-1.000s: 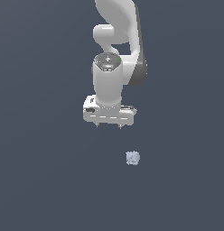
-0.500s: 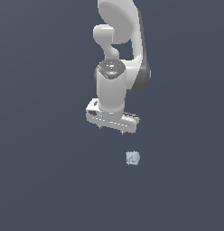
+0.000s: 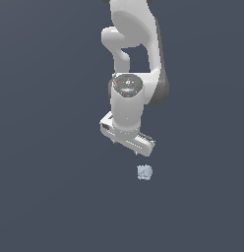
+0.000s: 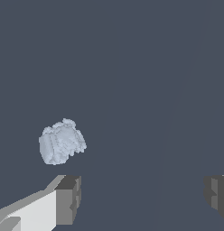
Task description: Pick up the object and move it to a goal position.
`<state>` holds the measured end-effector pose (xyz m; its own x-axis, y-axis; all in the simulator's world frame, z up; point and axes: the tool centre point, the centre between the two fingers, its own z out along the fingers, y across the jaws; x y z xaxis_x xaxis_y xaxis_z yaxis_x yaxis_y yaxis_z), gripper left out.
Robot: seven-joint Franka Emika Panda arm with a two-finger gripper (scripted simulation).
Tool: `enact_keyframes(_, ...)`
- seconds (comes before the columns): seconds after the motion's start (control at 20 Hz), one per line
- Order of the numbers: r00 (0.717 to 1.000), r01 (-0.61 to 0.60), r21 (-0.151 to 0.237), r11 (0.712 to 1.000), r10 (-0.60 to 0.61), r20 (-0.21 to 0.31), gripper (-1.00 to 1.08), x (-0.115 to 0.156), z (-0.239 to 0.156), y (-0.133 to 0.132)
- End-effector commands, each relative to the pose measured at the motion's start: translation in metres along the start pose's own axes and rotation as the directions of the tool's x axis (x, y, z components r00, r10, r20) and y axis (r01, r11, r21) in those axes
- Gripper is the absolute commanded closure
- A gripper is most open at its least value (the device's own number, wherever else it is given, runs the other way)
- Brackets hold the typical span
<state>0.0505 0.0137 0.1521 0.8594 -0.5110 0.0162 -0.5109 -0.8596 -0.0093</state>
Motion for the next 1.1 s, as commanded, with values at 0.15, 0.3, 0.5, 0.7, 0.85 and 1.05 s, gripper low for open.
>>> enact_keyframes(0.15, 0.991, -0.137, 0.0, 0.991, 0.137, 0.004, -0.92, 0.003, 0.008, -0.013)
enact_keyframes(0.3, 0.978, -0.21, -0.001, 0.978, 0.21, 0.006, -0.92, 0.005, 0.013, -0.021)
enact_keyframes(0.5, 0.952, -0.304, -0.003, 0.953, 0.304, 0.008, -0.92, 0.006, 0.019, -0.031)
enact_keyframes(0.7, 0.918, -0.395, -0.005, 0.918, 0.396, 0.009, -0.92, 0.007, 0.025, -0.041)
enact_keyframes(0.85, 0.887, -0.461, -0.007, 0.887, 0.461, 0.009, -0.92, 0.008, 0.03, -0.048)
enact_keyframes(1.05, 0.839, -0.544, -0.01, 0.839, 0.544, 0.009, -0.92, 0.008, 0.036, -0.058)
